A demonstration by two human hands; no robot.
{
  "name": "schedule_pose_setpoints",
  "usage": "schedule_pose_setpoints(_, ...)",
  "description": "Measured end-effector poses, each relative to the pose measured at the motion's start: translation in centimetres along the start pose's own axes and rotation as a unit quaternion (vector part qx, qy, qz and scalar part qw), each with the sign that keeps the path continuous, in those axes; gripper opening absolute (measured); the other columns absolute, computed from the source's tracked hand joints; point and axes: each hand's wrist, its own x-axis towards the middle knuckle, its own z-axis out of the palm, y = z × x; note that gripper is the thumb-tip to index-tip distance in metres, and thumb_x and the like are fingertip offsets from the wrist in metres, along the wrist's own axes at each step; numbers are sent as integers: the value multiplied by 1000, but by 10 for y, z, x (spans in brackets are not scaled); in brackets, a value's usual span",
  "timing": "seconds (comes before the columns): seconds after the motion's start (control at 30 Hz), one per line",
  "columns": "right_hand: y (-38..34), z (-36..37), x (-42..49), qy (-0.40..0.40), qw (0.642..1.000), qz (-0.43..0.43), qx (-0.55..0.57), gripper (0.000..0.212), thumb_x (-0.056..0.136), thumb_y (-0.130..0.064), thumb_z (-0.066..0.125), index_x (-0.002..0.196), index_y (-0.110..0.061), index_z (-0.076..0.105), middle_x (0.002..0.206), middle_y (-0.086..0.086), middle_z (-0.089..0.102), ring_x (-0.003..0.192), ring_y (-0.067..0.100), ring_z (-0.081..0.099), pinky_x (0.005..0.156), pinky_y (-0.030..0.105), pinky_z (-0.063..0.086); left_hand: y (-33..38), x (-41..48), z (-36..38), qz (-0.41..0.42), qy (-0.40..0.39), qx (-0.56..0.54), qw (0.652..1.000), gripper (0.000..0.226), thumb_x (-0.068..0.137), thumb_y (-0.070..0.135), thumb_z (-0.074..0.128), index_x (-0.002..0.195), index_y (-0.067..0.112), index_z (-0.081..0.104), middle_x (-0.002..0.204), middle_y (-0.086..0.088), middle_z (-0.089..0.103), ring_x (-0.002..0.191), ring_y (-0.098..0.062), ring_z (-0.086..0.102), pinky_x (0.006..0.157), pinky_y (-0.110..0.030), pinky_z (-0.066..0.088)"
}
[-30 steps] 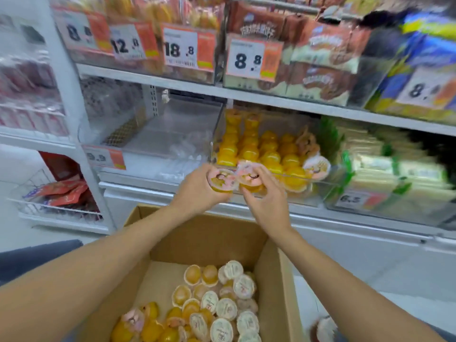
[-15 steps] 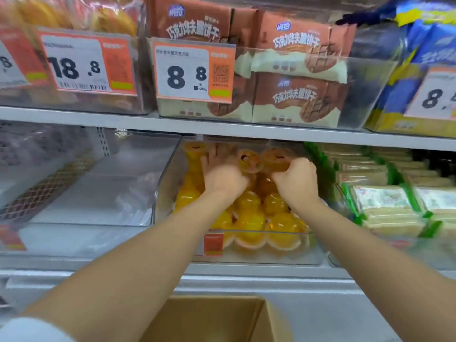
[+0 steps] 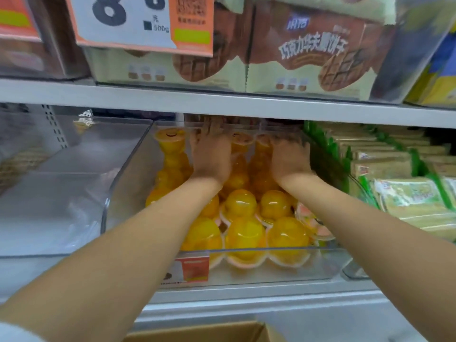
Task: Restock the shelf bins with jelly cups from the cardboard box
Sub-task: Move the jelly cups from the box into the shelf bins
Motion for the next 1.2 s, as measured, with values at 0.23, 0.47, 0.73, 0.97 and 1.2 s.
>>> schedule_pose_setpoints(0.23, -3, -4, 1, 29, 998, -11, 52, 44, 95, -6, 42, 139, -11, 40, 114, 15, 64, 106, 33, 60, 97, 43, 43, -4, 1, 0, -2, 5, 8, 1000, 46, 87, 40, 64, 131, 29, 55, 137, 2, 54, 135, -23, 37, 109, -46, 24)
schedule_pose_setpoints(0.47, 1, -1, 0, 14, 999, -34, 20, 49, 98, -14, 38, 143, -31, 40, 144, 7, 46, 135, 32, 34, 110, 46, 26, -6, 2, 0, 1, -17, 5, 1000, 47, 91, 39, 59, 136, 30, 50, 142, 3, 50, 137, -23, 35, 110, -45, 21)
schedule_pose_setpoints(0.73, -5, -29, -26, -5, 999, -43, 10, 52, 97, -20, 47, 145, -38, 37, 151, 2, 37, 140, 29, 24, 113, 43, 22, -1, -7, -26, -27, -43, -14, 999, 60, 88, 37, 63, 143, 33, 41, 153, -2, 36, 145, -26, 22, 117, -48, 12)
schedule_pose_setpoints(0.97, -26, -49, -100, 54, 981, -109, 148, 20, 86, -19, 57, 98, -14, 72, 100, 6, 69, 96, 27, 61, 85, 38, 47, 4, -70, -99, -55, -81, -99, 990, 24, 88, 28, 58, 110, 19, 58, 109, -7, 63, 101, -30, 60, 74, -37, 48)
schedule_pose_setpoints(1.2, -58, -59, -204, 73, 954, -143, 254, 12, 82, -15, 58, 90, -15, 67, 84, 4, 63, 75, 24, 59, 62, 36, 48, -10, -173, -166, -113, -117, -155, 975, 4, 84, 20, 55, 81, 20, 52, 77, -1, 62, 72, -25, 53, 63, -34, 45)
